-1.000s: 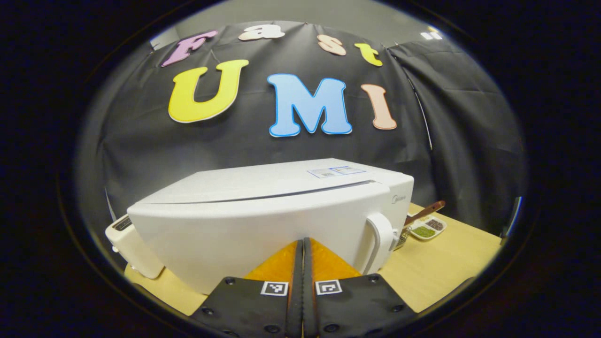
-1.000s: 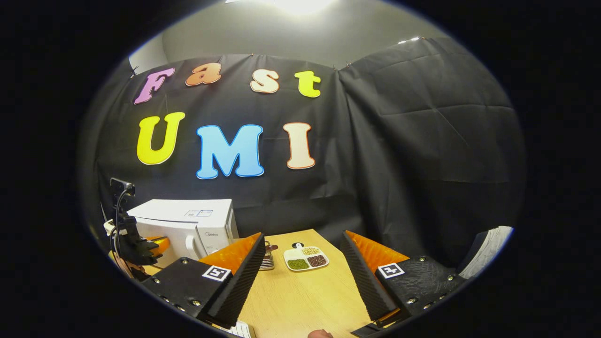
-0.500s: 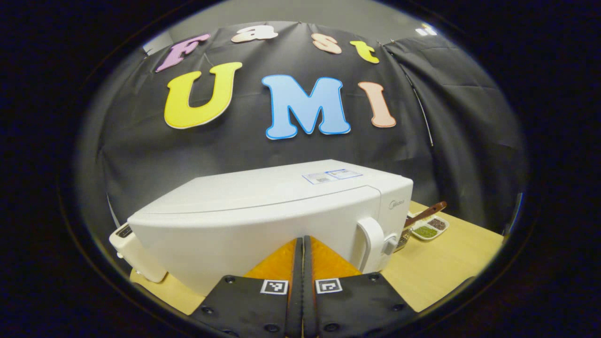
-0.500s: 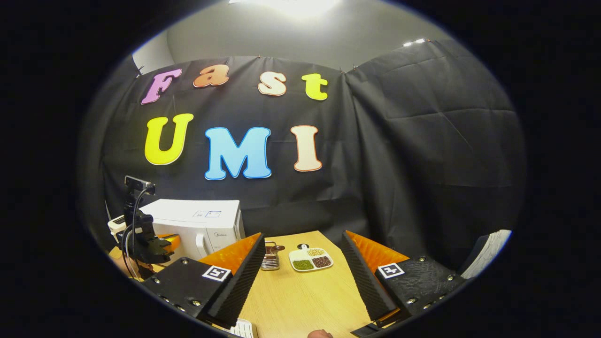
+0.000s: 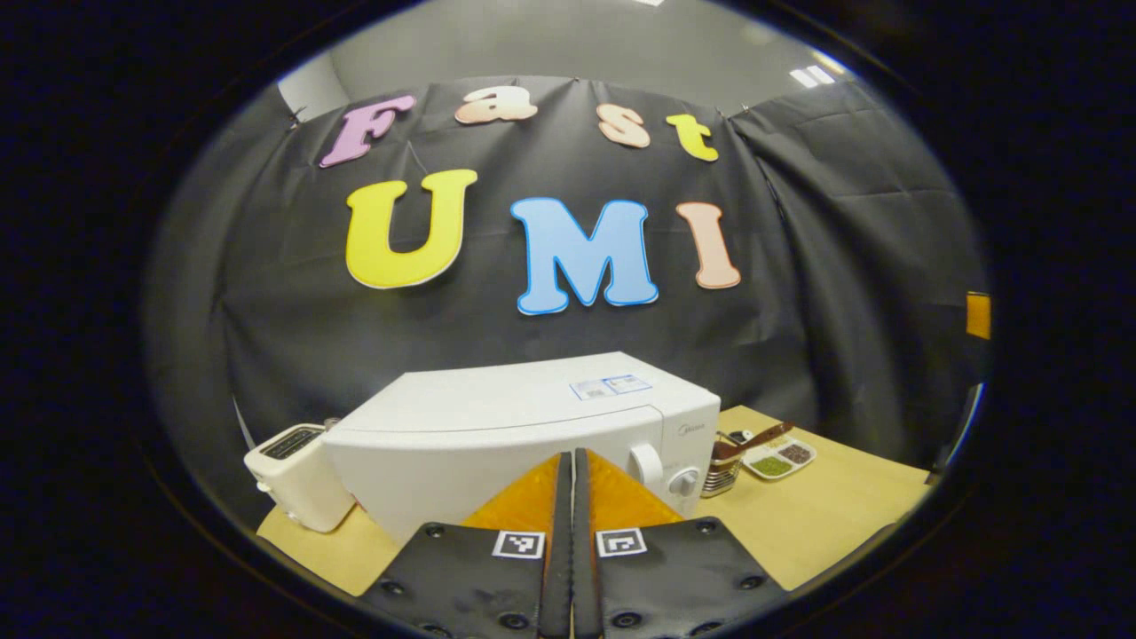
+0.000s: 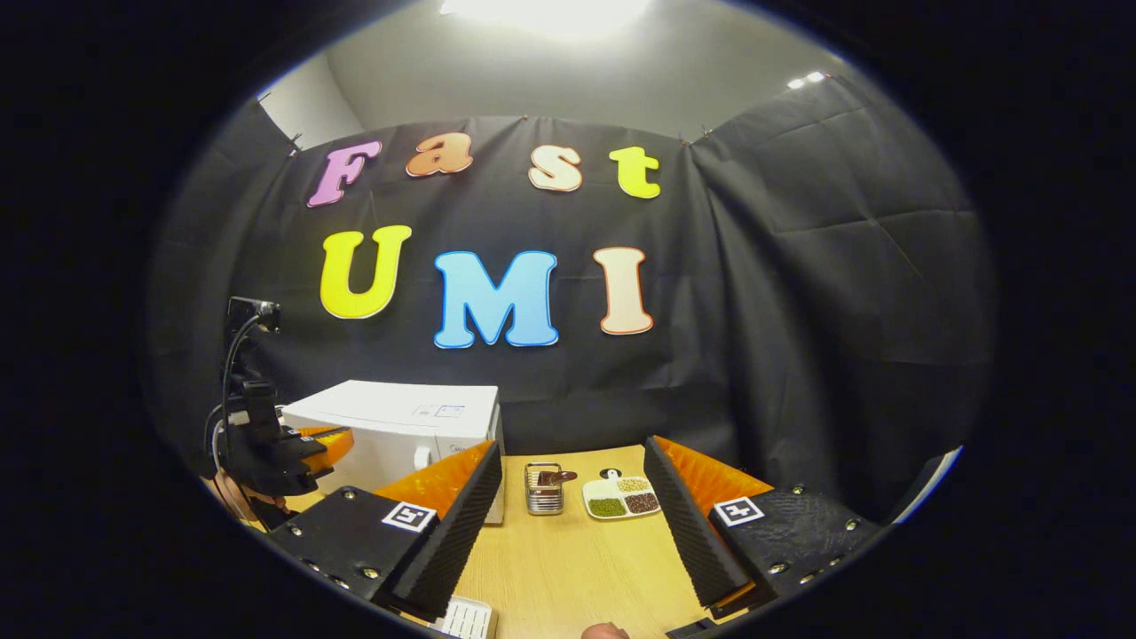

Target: Open the microwave oven with the left hand, put the food in, and close the microwave oven.

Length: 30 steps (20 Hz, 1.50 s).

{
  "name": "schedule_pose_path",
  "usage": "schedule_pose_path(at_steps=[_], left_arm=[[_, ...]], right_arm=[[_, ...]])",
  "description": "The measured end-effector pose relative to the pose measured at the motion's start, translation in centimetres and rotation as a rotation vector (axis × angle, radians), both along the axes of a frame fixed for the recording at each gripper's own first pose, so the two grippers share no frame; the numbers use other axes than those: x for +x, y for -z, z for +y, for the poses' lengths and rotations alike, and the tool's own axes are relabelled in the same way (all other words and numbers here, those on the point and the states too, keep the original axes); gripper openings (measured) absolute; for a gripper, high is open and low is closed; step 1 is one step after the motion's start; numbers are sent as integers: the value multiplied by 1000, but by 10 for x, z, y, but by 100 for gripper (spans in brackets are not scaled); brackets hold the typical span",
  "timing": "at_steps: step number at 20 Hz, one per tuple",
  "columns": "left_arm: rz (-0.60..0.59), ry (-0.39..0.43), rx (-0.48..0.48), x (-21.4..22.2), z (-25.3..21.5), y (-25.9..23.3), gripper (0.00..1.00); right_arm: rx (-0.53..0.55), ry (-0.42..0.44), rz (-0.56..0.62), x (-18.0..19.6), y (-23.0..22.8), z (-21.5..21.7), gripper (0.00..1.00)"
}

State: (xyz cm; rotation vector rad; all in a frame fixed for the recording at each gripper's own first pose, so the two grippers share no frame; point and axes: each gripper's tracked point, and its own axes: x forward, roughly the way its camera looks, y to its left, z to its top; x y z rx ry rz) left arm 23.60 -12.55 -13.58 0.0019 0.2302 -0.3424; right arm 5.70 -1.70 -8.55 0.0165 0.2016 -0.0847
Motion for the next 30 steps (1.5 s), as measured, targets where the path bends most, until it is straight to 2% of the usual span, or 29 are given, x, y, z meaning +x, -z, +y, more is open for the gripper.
schedule_pose_path(at_steps=[6,16,24,30], left_arm=[[-38,-118,10,-64,32,-42,7],[-107,-222,25,-158,67,-108,7],[-130,-265,21,-209,121,-134,7],[-123,-273,-8,-221,139,-129,7]], right_arm=[[24,-132,-25,-20,-8,7,98],[56,-237,-70,-52,-21,11,98],[47,-250,-122,-58,-39,44,98],[48,-233,-101,-67,-29,62,98]])
